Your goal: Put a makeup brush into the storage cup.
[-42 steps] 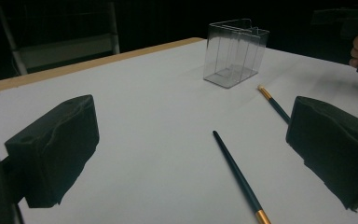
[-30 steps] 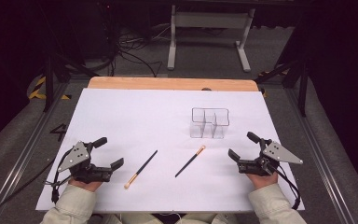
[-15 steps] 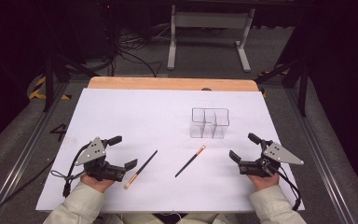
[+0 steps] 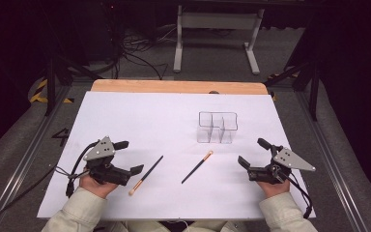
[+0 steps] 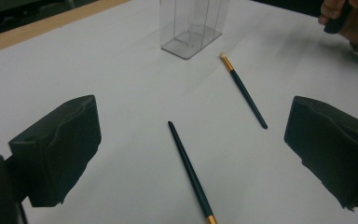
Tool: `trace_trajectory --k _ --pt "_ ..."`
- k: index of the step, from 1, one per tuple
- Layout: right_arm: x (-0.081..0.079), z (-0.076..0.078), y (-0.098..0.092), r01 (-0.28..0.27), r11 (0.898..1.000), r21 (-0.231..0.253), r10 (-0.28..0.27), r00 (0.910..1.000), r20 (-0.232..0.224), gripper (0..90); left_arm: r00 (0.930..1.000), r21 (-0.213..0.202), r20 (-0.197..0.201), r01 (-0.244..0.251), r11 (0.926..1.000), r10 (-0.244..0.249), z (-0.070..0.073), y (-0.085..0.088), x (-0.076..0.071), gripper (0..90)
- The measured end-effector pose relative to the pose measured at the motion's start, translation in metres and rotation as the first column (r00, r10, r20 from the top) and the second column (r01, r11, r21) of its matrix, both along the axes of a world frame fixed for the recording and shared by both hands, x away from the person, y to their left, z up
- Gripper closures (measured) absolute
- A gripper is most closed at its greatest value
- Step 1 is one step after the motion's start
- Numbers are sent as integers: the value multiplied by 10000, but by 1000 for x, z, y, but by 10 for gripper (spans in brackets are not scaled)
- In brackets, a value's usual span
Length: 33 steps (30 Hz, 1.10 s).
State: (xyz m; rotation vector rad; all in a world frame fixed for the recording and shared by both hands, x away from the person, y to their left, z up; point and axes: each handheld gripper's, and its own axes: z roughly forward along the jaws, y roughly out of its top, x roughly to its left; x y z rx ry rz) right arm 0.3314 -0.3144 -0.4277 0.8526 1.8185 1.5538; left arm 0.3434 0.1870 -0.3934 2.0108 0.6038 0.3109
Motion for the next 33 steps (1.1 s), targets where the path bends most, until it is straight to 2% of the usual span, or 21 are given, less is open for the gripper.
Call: trace_trajectory --k 3,4,7,10,11,12,15,17,23,30,32,33 --pt "0 0 0 -9 10000 -3 9 10000 -25 21 9997 592 -225 -94 9982 107 5 -3 -1 73" --pt "0 0 0 -14 10000 5 14 10000 -37 21 9989 673 -457 -54 9977 85 7 -4 -1 83" --pt "0 0 0 -14 10000 -8 14 10000 -85 21 9967 917 -786 -115 9957 187 9 -4 0 93" --pt "1 0 0 3 10000 2 -3 10000 -91 21 9941 1412 -1048 -123 9899 273 9 -6 1 113" --pt "1 -1 0 -5 10000 5 5 9999 -104 21 9941 1412 -1048 -123 9899 273 9 -6 1 116" --pt "1 -1 0 -6 10000 2 6 9999 -113 21 9929 1654 -1133 -163 9861 354 10 -8 1 116" --pt "1 -1 0 -20 10000 -10 20 9999 -106 21 9912 1795 -1260 -170 9836 401 11 -9 1 119" --pt "1 -1 0 -16 10000 -13 16 9999 -114 21 9868 1977 -1557 -122 9802 437 13 -10 2 127" --pt "1 -1 0 -12 10000 -37 11 9999 -156 22 9771 2352 -2091 121 9719 384 16 -13 4 155" --pt "1 -1 0 -4 10000 -69 3 9998 -184 22 9715 2875 -2334 281 9574 416 20 -17 5 158" --pt "1 -1 0 -2 10000 -65 1 9998 -180 23 9694 3108 -2416 348 9498 436 21 -18 6 157" --pt "1 -1 0 -2 10000 -67 0 9998 -183 22 9673 3288 -2497 405 9435 455 21 -20 6 161"
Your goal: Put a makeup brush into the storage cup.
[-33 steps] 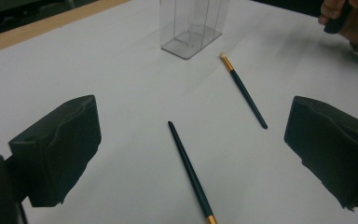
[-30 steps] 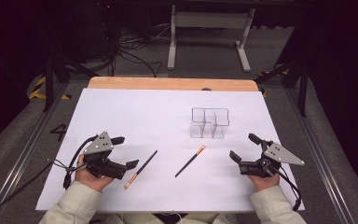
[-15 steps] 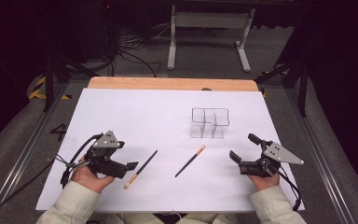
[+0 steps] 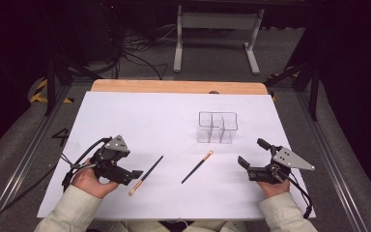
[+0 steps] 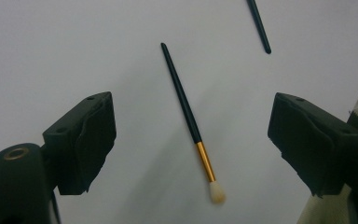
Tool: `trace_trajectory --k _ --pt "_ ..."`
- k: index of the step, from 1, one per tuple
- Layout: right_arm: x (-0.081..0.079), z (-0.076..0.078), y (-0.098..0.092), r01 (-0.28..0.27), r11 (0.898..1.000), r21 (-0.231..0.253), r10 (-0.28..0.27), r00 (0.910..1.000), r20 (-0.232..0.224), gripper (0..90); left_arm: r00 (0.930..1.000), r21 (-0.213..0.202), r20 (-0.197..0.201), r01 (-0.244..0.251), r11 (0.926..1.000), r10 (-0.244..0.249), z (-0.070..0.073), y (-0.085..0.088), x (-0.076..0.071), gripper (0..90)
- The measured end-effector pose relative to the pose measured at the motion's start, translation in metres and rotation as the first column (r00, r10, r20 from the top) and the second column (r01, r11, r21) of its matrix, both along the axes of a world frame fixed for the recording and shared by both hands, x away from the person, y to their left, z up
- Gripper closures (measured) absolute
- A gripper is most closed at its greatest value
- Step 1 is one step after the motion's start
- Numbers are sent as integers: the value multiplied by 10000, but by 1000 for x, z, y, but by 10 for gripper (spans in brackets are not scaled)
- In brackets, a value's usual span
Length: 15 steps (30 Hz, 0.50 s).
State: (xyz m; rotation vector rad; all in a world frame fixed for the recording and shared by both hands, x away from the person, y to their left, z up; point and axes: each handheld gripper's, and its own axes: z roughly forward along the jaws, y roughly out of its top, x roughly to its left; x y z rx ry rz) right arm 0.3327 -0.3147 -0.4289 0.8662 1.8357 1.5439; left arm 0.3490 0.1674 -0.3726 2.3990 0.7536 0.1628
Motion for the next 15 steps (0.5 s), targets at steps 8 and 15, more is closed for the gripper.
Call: trace_trajectory --k 8,15 --pt "0 0 0 -13 10000 -46 13 10000 -28 23 9989 820 -477 87 9966 -48 -5 -9 2 202" --pt "-1 0 -1 1 10000 -55 -1 10000 -68 23 9917 1040 -1236 470 9935 -340 -9 -14 5 313"
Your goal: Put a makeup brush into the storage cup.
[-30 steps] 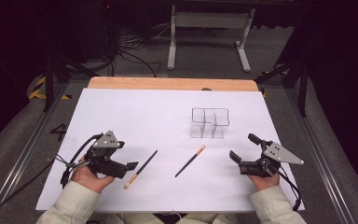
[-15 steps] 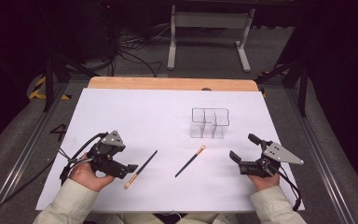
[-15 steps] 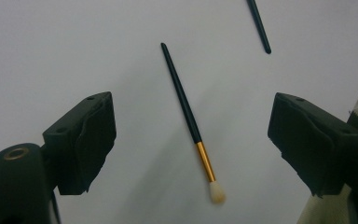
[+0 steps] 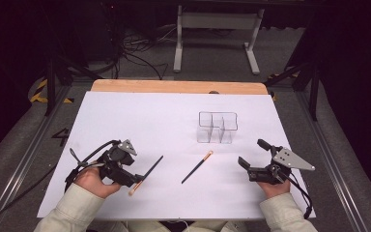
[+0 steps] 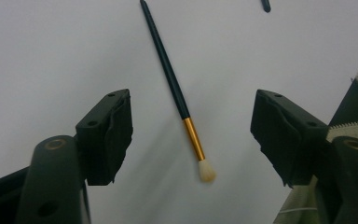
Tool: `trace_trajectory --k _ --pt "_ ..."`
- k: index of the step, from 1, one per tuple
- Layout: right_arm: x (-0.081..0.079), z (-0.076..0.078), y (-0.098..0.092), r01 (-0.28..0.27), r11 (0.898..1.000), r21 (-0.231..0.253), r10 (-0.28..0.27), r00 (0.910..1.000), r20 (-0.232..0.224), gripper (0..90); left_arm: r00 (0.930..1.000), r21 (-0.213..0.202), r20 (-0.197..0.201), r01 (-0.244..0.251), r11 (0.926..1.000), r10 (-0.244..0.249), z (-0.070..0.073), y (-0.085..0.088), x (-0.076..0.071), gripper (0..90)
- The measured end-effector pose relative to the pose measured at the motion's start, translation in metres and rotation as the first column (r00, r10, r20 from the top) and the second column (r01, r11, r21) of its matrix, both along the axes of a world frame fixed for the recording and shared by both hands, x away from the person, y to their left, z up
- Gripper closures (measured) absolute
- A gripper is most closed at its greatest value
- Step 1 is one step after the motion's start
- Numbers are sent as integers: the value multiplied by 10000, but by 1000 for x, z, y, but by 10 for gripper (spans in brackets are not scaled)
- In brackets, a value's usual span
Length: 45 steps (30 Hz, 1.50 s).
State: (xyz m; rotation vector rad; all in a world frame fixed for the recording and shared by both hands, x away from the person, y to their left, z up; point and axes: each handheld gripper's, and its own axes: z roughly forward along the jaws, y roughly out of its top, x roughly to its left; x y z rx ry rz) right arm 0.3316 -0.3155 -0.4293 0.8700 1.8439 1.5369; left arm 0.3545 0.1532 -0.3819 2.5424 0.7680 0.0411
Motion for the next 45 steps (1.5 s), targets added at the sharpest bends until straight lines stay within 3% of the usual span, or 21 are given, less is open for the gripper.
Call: trace_trajectory --k 10,13,22,32,45 --pt "-1 0 -1 -11 10000 -18 11 10000 8 24 9940 309 -1044 -288 9991 319 -10 -6 6 417" --pt "-1 0 -1 -18 10000 -35 19 10000 5 24 9923 456 -1182 -327 9984 379 -14 -7 8 432" --pt "-1 0 -1 3 10000 -72 -3 10000 -22 24 9915 936 -1253 -238 9953 355 -21 -10 10 463" --pt "0 -1 0 29 10000 -78 -30 10000 -75 25 9856 1480 -1654 -112 9889 359 -31 -16 12 507" --pt "1 -1 -1 8 9999 -126 -10 9999 -150 27 9781 1649 -2041 -75 9863 416 -38 -20 13 581"
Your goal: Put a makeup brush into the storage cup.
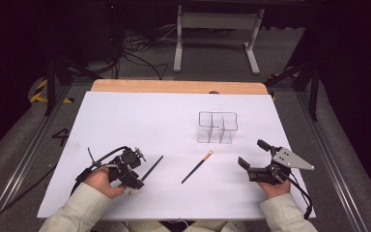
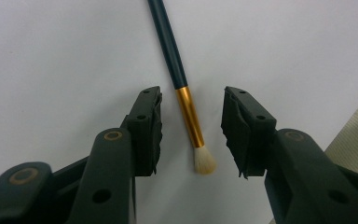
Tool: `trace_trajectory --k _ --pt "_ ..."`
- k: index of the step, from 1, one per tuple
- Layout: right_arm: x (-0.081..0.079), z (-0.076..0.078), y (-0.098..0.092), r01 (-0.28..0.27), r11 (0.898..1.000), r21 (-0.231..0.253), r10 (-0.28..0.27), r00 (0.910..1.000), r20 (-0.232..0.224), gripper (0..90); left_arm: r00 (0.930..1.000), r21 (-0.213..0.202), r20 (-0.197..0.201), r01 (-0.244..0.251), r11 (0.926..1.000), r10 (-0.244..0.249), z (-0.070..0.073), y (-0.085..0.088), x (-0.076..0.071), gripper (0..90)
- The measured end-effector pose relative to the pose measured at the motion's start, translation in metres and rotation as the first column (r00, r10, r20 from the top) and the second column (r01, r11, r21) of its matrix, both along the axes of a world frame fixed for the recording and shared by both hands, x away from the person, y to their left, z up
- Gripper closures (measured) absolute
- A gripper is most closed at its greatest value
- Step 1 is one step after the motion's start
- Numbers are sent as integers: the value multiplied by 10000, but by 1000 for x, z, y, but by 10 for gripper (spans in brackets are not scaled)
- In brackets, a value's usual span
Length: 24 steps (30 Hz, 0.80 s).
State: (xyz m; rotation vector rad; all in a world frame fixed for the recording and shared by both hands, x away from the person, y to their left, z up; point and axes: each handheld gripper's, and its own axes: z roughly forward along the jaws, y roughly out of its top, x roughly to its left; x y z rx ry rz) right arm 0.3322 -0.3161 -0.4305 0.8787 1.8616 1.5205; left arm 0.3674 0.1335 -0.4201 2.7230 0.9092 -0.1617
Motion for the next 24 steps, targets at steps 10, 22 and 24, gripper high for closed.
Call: trace_trajectory --k 10,22,24 --pt "0 0 0 -8 10000 -4 8 10000 -94 27 9997 483 -168 -159 9987 168 -2 -5 1 656" --pt "1 -1 0 16 10000 -51 -16 10000 -92 30 9999 837 -131 -83 9965 94 -5 -9 1 665" --pt "1 -1 0 0 10000 -57 -1 10000 -84 31 9999 849 -114 -108 9963 118 -5 -9 1 665"
